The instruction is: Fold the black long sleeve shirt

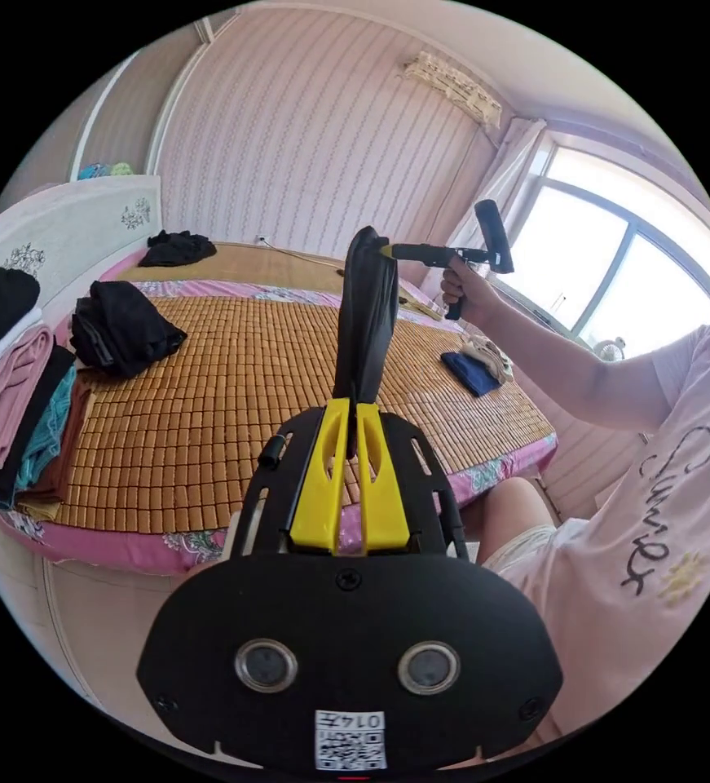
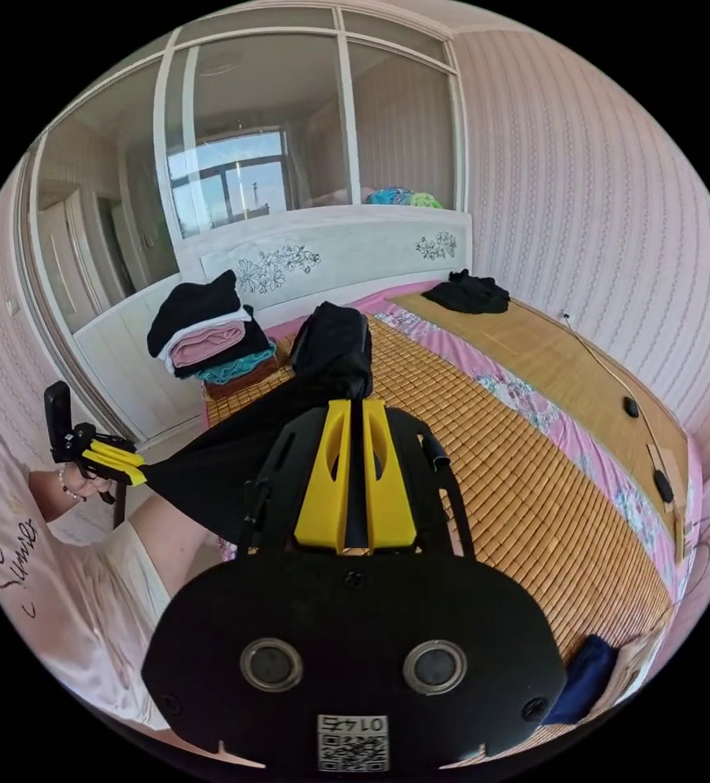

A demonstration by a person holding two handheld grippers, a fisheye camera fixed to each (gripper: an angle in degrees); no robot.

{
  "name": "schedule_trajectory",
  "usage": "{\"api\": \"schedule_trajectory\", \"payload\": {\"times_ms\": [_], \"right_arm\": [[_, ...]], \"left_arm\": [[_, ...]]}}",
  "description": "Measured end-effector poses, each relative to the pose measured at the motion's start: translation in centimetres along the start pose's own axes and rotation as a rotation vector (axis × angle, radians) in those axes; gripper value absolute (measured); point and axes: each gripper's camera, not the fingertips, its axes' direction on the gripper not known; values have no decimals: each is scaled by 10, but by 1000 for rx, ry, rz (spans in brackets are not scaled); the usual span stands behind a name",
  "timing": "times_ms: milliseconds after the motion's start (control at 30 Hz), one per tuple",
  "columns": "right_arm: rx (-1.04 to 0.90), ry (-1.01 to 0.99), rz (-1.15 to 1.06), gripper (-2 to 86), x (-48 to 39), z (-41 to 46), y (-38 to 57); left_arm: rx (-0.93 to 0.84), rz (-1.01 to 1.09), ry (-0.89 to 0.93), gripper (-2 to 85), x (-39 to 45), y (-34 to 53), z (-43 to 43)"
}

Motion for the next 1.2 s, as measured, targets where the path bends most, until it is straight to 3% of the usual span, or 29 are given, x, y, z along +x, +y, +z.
{"api": "schedule_trajectory", "payload": {"times_ms": [200, 267, 367, 467, 600, 700, 800, 867, 1000, 1200], "right_arm": [[-81, -1, -287, 24, -41, 106, -191], [-146, 13, -380, 40, -73, 178, -283], [-301, 55, -304, 94, -93, 282, -358], [-381, -39, -140, 131, -83, 336, -347], [-420, -160, -106, 121, -52, 329, -243], [-443, -148, -9, 104, -21, 259, -104], [-509, 42, 113, 93, -10, 150, 43], [-560, 136, 317, 92, -2, 53, 146], [-549, 296, 642, 96, 9, -85, 254], [-331, 551, 897, 97, 25, -242, 336]], "left_arm": [[189, -145, -141, -5, -83, -38, 5], [230, -217, -214, 2, -122, -53, 13], [195, -427, -290, 43, -201, -73, 48], [96, -489, -434, 59, -237, -71, 83], [47, -426, -355, 55, -203, -38, 104], [-23, -287, -282, 52, -141, -16, 123], [-100, -142, -216, 51, -70, 2, 148], [-147, -79, -130, 51, -29, 11, 167], [-228, 39, 146, 51, 56, 16, 215], [-338, 316, 292, 60, 176, -17, 300]]}}
